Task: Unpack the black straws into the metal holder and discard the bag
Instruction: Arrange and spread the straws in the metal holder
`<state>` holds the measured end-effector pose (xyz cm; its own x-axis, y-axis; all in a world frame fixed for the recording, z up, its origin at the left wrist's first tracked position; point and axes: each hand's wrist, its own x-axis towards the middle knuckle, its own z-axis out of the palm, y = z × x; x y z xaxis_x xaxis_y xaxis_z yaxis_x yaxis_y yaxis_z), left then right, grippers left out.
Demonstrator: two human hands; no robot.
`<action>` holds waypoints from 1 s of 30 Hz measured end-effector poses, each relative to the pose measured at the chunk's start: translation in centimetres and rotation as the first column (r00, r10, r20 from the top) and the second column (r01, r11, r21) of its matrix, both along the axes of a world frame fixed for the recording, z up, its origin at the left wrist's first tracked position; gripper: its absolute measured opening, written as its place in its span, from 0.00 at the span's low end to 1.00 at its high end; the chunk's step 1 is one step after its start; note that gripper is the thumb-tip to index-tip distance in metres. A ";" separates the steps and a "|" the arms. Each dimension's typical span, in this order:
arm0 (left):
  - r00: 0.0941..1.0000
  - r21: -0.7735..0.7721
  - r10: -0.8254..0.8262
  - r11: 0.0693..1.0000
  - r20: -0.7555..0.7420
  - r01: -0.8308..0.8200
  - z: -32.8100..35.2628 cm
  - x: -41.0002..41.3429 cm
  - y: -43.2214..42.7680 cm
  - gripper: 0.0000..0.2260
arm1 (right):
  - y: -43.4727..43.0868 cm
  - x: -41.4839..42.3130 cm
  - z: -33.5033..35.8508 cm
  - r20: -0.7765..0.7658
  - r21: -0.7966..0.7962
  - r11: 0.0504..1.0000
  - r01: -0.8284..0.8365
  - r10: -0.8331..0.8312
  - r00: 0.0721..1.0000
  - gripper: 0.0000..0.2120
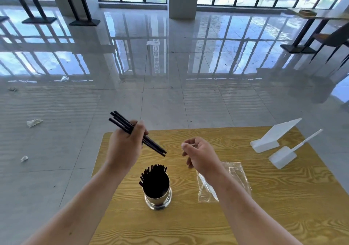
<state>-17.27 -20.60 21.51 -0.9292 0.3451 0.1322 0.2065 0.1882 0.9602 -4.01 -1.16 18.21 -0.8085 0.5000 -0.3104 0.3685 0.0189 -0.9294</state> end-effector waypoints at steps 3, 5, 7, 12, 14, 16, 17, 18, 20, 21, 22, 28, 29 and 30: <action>0.987 -0.233 -0.036 0.972 -0.154 -0.001 -3.0 1.7 -0.4 0.18 | 0.1 0.5 -1.9 0.042 -0.001 1.000 0.010 -0.010 0.999 0.06; 0.990 -0.430 -0.136 0.896 -0.035 0.108 -5.9 3.0 -0.9 0.18 | -0.3 0.7 -2.8 0.053 -0.021 1.000 0.017 -0.016 0.998 0.06; 0.956 -0.685 -0.235 0.669 0.175 0.290 -8.8 4.1 -1.7 0.13 | -0.7 0.8 -3.7 0.064 -0.025 1.000 0.014 -0.012 0.998 0.07; 0.946 -0.727 -0.231 0.607 0.227 0.322 -10.8 4.6 -2.8 0.24 | -1.5 -0.1 -5.4 0.102 0.033 0.997 -0.068 0.064 0.993 0.06; 0.952 -0.703 -0.226 0.642 0.206 0.305 -10.5 4.0 -2.9 0.22 | -2.0 -0.8 -6.0 0.175 0.135 0.980 -0.144 0.119 0.977 0.04; 0.955 -0.685 -0.225 0.666 0.195 0.296 -10.3 3.5 -2.9 0.19 | -2.7 -1.6 -6.4 0.269 0.208 0.947 -0.243 0.184 0.945 0.12; 0.957 -0.679 -0.217 0.674 0.192 0.289 -10.2 3.3 -3.0 0.18 | -3.0 -2.1 -6.5 0.314 0.225 0.929 -0.294 0.216 0.925 0.18; 0.959 -0.674 -0.209 0.682 0.193 0.284 -10.1 3.1 -3.0 0.17 | -3.4 -2.7 -6.8 0.351 0.240 0.910 -0.339 0.244 0.904 0.23; 0.959 -0.672 -0.202 0.684 0.199 0.283 -10.0 2.7 -3.1 0.16 | -4.0 -3.7 -7.2 0.394 0.265 0.875 -0.406 0.286 0.874 0.27; 0.958 -0.671 -0.200 0.684 0.204 0.286 -10.1 2.6 -3.1 0.16 | -4.3 -4.1 -7.4 0.407 0.284 0.854 -0.435 0.304 0.861 0.25; 0.958 -0.668 -0.199 0.687 0.206 0.287 -10.2 2.5 -3.2 0.16 | -4.6 -4.4 -7.4 0.418 0.313 0.830 -0.462 0.316 0.852 0.22; 0.957 -0.630 -0.172 0.723 0.232 0.282 -10.2 2.2 -3.8 0.08 | -5.1 -5.0 -7.1 0.402 0.468 0.741 -0.481 0.306 0.863 0.07; 0.957 -0.624 -0.163 0.729 0.240 0.281 -10.1 2.1 -3.9 0.07 | -4.9 -5.0 -6.8 0.401 0.484 0.727 -0.487 0.309 0.862 0.07; 0.957 -0.619 -0.153 0.735 0.246 0.277 -10.1 2.0 -3.9 0.06 | -4.7 -5.0 -6.4 0.398 0.500 0.713 -0.491 0.314 0.862 0.07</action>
